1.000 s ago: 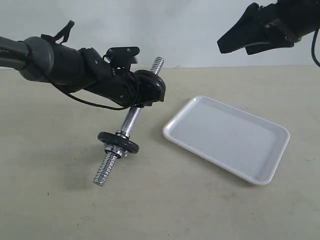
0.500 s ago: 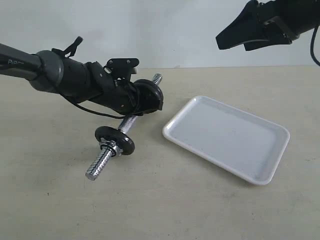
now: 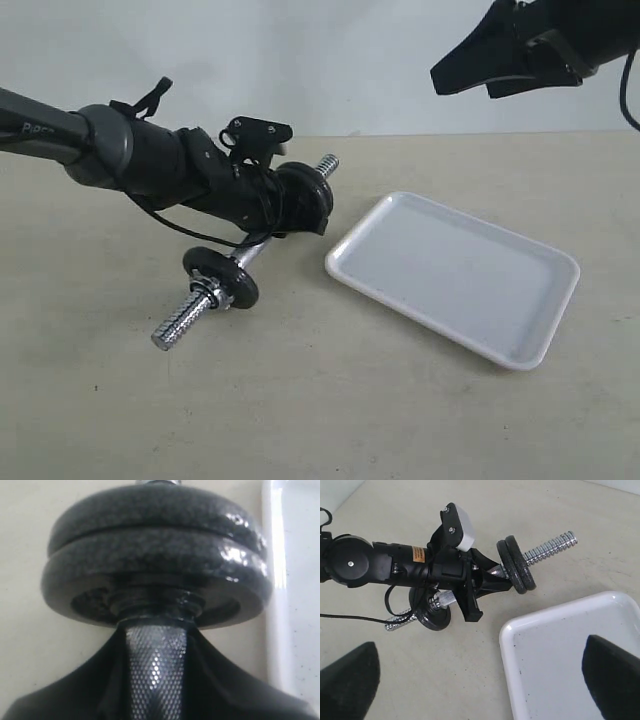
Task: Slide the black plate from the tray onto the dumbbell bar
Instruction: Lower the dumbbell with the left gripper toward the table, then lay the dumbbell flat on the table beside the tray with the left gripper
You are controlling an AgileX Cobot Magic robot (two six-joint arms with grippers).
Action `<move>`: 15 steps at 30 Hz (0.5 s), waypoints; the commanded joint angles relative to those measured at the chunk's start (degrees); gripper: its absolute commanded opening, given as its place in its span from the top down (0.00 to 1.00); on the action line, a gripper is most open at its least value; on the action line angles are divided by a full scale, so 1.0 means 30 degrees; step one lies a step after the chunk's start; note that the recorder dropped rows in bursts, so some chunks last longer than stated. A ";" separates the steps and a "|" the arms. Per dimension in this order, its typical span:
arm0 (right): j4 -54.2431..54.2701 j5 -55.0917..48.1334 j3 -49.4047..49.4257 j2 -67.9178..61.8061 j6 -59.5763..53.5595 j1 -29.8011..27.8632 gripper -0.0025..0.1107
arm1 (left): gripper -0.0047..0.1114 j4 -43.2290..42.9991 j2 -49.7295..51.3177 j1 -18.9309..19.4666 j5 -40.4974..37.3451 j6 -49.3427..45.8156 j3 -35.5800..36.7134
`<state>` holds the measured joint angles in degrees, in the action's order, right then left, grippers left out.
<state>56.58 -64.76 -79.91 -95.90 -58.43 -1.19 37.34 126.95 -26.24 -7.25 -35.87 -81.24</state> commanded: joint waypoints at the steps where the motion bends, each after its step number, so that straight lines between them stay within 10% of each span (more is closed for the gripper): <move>1: 0.0346 0.0171 -0.0024 0.0140 -0.0204 -0.0155 0.06 | 0.92 0.0268 -0.0421 -0.0085 0.3619 -0.0207 -0.0711; 15: 0.0959 0.0327 -0.0024 0.0140 -0.0795 -0.0155 0.06 | 0.92 0.0268 -0.0107 -0.0085 0.3073 -0.0207 -0.0711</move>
<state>58.81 -64.27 -79.91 -95.90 -60.39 -1.19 37.49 128.21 -26.37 -3.80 -36.20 -81.73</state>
